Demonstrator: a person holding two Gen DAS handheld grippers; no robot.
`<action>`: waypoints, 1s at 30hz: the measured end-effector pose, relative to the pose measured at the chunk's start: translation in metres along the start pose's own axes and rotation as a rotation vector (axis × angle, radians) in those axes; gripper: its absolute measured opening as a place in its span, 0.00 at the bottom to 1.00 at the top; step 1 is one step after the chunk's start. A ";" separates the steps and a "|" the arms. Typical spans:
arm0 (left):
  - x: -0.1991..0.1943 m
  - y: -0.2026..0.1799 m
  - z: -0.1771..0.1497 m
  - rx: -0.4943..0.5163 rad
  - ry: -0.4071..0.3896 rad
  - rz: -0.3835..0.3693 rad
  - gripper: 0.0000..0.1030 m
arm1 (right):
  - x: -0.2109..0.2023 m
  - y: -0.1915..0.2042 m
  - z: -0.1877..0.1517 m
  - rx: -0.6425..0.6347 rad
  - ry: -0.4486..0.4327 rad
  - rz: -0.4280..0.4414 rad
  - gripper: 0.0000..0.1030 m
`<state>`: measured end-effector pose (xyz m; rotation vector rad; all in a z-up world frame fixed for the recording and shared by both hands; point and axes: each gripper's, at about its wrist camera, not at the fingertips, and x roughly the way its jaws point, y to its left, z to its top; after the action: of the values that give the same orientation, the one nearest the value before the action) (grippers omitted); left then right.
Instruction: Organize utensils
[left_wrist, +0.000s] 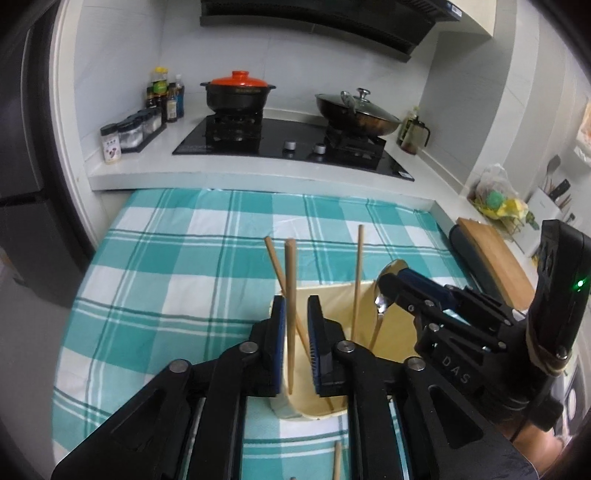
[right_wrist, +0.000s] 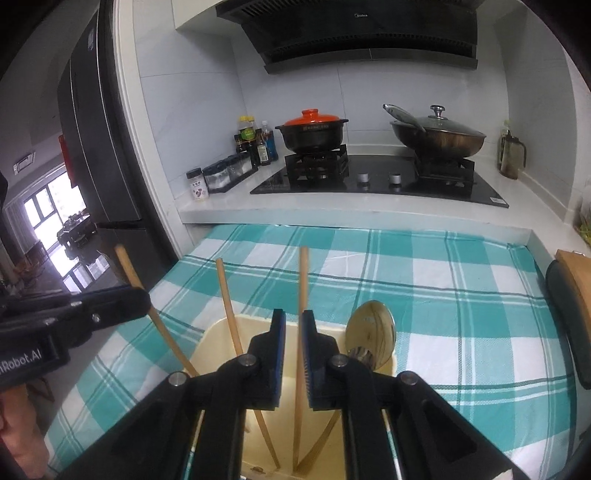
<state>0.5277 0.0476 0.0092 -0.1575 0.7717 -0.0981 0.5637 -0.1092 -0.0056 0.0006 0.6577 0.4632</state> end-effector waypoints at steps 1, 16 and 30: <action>-0.006 0.002 -0.002 -0.003 -0.004 0.003 0.38 | -0.003 0.001 0.001 0.006 -0.003 -0.001 0.25; -0.136 0.029 -0.163 0.170 0.082 0.064 0.74 | -0.175 0.023 -0.075 -0.111 0.002 -0.051 0.37; -0.158 0.007 -0.326 0.014 0.052 0.042 0.74 | -0.255 0.038 -0.310 0.020 0.011 -0.259 0.37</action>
<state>0.1868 0.0434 -0.1136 -0.1258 0.8256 -0.0676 0.1888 -0.2255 -0.0962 -0.0678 0.6624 0.2076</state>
